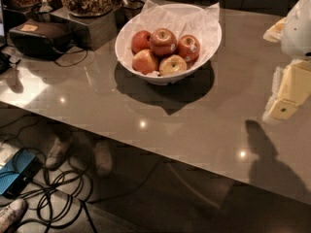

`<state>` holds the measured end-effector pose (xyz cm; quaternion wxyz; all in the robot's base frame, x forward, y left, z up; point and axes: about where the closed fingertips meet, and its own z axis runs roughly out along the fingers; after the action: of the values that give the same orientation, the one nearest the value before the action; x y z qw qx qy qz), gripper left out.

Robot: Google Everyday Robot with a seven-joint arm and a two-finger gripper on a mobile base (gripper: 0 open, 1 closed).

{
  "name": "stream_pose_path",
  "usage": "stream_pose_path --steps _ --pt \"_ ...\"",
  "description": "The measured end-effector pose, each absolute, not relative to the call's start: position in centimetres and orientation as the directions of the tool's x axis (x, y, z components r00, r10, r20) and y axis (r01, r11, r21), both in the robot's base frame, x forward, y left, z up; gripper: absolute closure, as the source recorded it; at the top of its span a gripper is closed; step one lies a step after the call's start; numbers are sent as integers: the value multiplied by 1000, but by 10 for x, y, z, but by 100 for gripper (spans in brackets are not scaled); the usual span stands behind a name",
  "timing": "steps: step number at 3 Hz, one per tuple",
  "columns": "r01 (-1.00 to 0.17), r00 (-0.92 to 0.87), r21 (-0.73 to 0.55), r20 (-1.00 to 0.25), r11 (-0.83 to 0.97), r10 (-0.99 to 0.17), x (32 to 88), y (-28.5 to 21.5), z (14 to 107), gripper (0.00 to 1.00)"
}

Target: Pick apple from white bowl

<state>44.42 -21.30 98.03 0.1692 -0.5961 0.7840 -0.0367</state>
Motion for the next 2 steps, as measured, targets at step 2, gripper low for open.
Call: stream_pose_path --steps 2 --pt "-944 -199 -189 -323 270 -925 499 -174 991 0"
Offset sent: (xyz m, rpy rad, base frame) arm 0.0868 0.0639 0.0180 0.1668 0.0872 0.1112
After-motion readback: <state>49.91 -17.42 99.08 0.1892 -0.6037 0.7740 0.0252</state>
